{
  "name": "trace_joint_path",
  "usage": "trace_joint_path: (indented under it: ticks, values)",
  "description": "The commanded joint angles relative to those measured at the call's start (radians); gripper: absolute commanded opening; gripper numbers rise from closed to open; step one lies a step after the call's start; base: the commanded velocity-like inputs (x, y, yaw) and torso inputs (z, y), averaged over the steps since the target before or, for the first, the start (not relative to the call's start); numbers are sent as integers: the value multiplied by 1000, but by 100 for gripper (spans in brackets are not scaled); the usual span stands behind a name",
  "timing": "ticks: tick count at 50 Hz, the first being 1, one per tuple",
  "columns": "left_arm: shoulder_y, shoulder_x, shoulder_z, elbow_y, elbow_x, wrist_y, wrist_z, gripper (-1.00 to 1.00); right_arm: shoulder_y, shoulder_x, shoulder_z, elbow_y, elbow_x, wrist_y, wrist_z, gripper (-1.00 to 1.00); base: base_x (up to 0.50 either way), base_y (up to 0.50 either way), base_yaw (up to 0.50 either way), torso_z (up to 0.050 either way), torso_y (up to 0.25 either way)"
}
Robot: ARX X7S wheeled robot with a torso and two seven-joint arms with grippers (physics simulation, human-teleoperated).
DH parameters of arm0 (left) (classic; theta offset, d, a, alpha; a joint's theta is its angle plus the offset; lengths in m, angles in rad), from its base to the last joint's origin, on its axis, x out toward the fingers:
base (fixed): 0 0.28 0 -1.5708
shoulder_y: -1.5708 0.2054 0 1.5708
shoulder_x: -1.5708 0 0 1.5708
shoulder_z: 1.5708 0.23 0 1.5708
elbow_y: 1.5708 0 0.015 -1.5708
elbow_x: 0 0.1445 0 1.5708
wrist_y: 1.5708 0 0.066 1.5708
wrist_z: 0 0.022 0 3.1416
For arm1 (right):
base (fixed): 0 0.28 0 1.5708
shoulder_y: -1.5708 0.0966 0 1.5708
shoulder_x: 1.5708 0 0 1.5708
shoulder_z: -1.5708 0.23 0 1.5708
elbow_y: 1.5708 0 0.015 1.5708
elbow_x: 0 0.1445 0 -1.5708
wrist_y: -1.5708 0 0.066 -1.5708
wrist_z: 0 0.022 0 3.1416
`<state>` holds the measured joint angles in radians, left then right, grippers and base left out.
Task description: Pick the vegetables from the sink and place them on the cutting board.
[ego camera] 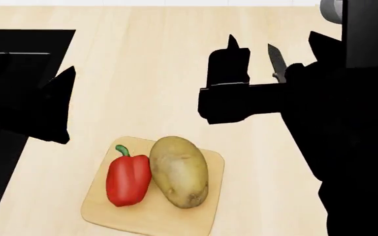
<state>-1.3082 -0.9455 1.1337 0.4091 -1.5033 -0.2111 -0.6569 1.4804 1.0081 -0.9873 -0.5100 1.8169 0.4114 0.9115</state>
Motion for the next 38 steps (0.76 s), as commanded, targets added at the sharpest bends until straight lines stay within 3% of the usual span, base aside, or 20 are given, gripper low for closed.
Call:
trace_joint_path:
  ticks: [1, 18, 27, 38]
  values:
    - [-128, 11, -15, -93, -13, -110, -58, 100, 66, 25, 12, 11, 24, 56, 33, 100, 0, 0, 0, 0, 0]
    - [-255, -115, -92, -119, -128, -190, -75, 100, 123, 146, 57, -12, 35, 92, 49, 100, 0, 0, 0, 0, 0]
    - [-328, -84, -94, -150, -111, -251, -30, 100, 231, 177, 99, -7, 160, 163, 87, 100, 0, 0, 0, 0, 0]
    - [-396, -87, -122, -178, -150, -294, -35, 100, 375, 109, 110, 97, 204, 282, 105, 100, 0, 0, 0, 0, 0]
